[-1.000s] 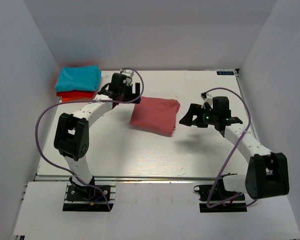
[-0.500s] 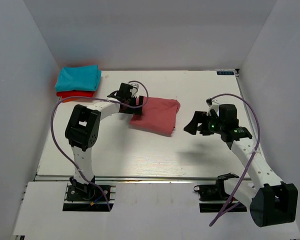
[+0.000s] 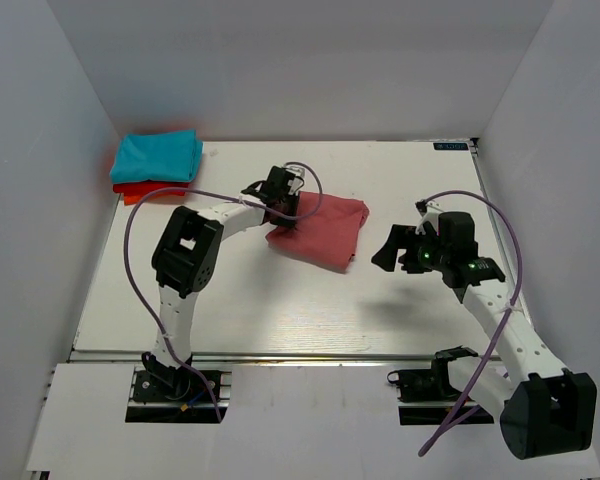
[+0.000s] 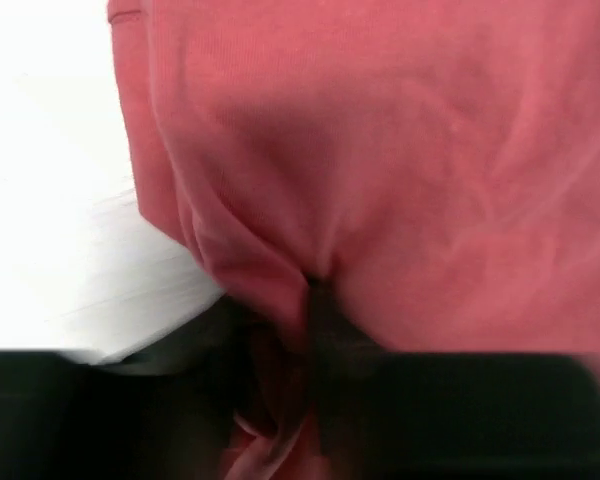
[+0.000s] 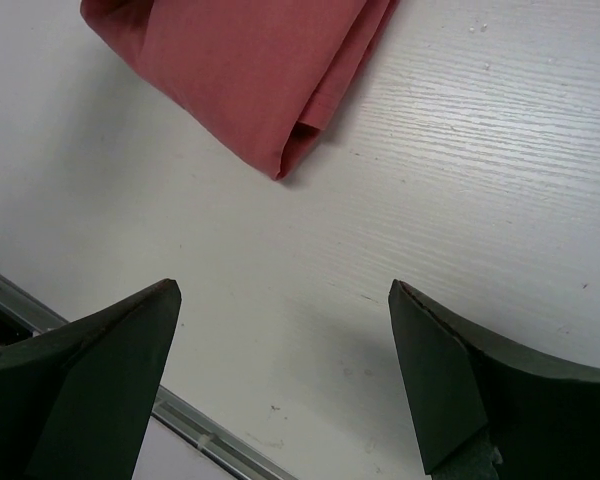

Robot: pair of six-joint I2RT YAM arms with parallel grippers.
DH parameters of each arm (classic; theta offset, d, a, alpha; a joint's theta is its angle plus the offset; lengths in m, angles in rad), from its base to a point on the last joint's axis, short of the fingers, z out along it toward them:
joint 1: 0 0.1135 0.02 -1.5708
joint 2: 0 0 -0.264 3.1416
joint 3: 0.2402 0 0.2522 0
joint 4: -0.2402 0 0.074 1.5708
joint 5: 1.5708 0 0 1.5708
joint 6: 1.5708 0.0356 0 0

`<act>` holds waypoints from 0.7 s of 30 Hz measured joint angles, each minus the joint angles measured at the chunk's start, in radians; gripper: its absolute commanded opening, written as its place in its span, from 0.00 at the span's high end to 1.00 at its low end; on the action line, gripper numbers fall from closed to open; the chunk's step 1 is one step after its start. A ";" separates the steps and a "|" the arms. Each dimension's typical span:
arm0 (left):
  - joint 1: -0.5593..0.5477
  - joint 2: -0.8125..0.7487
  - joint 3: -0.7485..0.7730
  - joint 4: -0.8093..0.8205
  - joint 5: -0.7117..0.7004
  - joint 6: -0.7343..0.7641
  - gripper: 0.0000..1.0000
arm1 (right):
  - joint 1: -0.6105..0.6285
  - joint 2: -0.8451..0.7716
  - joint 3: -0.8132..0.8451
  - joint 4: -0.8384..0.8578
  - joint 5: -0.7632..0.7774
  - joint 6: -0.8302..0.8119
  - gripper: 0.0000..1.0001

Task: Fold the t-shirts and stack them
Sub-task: Put the neatly folded tshirt into the corner of the board with the left arm

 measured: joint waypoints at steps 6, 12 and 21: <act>-0.018 0.010 0.019 0.000 -0.027 -0.014 1.00 | 0.000 -0.030 0.000 0.000 0.033 -0.002 0.10; -0.028 -0.008 0.011 -0.010 -0.128 0.026 1.00 | -0.002 -0.051 0.000 0.000 0.066 -0.002 0.10; 0.044 -0.228 -0.083 -0.047 -0.235 0.248 1.00 | -0.002 -0.085 -0.018 -0.001 0.105 -0.002 0.10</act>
